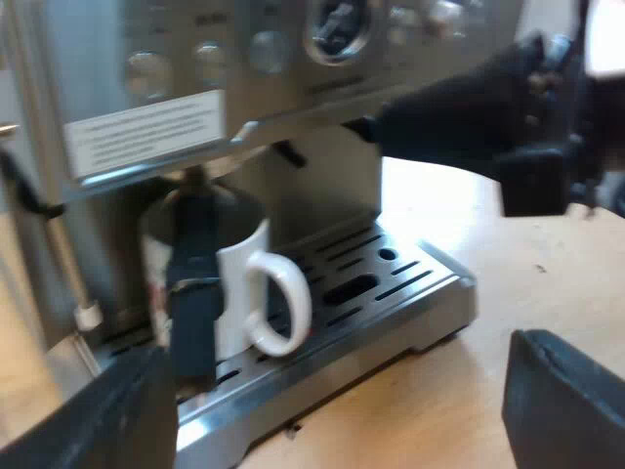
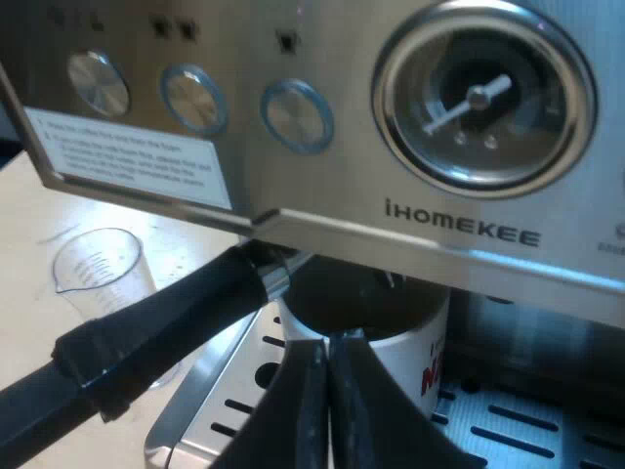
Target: Place mug into machine
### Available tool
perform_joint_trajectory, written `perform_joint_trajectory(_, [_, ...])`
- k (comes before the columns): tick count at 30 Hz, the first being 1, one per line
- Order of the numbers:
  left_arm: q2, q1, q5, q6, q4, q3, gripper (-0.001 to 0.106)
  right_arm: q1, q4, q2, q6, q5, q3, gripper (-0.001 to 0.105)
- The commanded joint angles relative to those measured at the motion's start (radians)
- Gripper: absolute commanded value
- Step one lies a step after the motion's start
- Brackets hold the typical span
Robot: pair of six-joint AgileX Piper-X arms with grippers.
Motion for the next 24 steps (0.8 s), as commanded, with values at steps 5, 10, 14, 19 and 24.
perform_joint_trajectory(5, [0.084,0.011,0.008,0.007,-0.098,-0.005,0.070,-0.017,-0.033,-0.001,-0.014,-0.023,-0.016,0.000])
perform_joint_trajectory(10, [0.152,0.011,0.037,0.007,-0.166,-0.005,0.070,-0.019,-0.058,0.035,-0.014,-0.023,-0.032,0.000])
perform_joint_trajectory(14, [0.188,0.011,0.071,0.007,-0.187,-0.005,0.070,-0.022,-0.057,0.063,-0.014,-0.023,-0.058,0.000])
perform_joint_trajectory(19, [0.190,0.011,0.075,0.007,-0.202,-0.005,0.070,-0.023,-0.060,0.092,-0.014,-0.015,-0.092,0.000])
perform_joint_trajectory(24, [0.190,0.011,0.089,-0.010,-0.202,-0.005,0.070,-0.023,-0.084,0.092,-0.020,-0.015,-0.094,0.000])
